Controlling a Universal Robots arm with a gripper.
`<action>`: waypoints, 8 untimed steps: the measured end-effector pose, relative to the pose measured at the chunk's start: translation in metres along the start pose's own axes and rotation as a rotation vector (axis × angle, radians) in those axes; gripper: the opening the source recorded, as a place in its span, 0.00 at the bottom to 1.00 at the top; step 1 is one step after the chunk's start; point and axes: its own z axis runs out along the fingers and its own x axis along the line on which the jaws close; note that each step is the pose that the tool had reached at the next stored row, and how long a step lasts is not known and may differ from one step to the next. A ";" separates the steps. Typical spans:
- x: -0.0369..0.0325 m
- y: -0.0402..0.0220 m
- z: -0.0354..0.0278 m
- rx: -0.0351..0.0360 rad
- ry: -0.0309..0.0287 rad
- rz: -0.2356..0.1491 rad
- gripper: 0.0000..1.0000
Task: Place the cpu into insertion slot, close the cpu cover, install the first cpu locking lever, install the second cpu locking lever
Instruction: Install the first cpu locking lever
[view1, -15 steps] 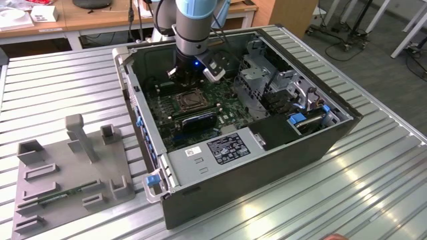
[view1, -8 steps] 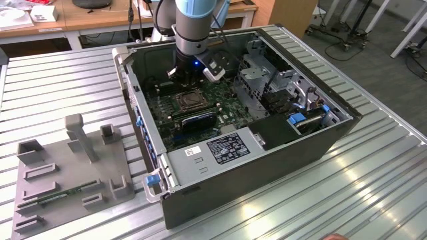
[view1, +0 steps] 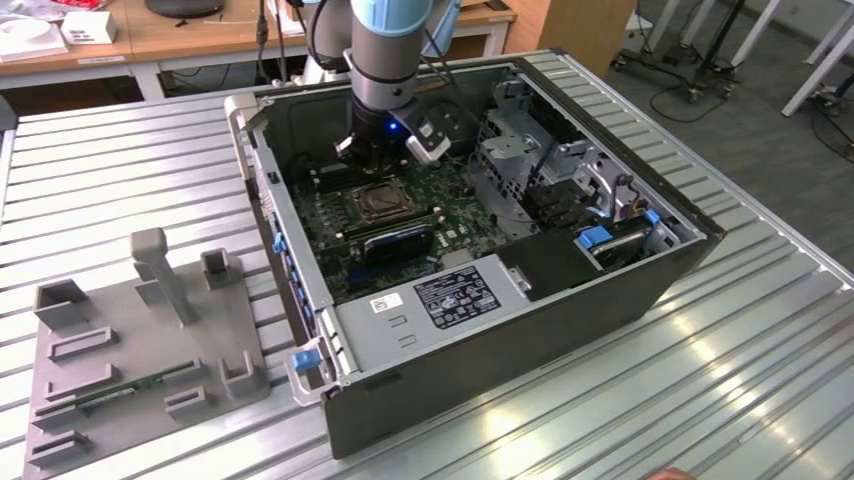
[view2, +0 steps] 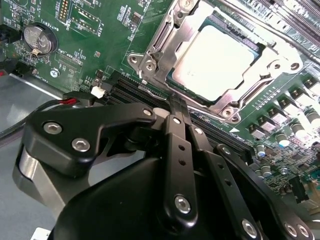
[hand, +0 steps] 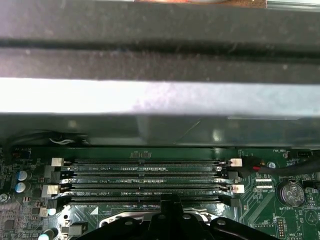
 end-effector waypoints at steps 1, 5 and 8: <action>0.0000 0.0003 0.0000 0.0000 0.0001 0.000 0.11; 0.0000 0.0019 -0.0002 0.0000 0.0000 0.000 0.11; -0.0002 0.0031 -0.0022 -0.0004 -0.0002 0.000 0.11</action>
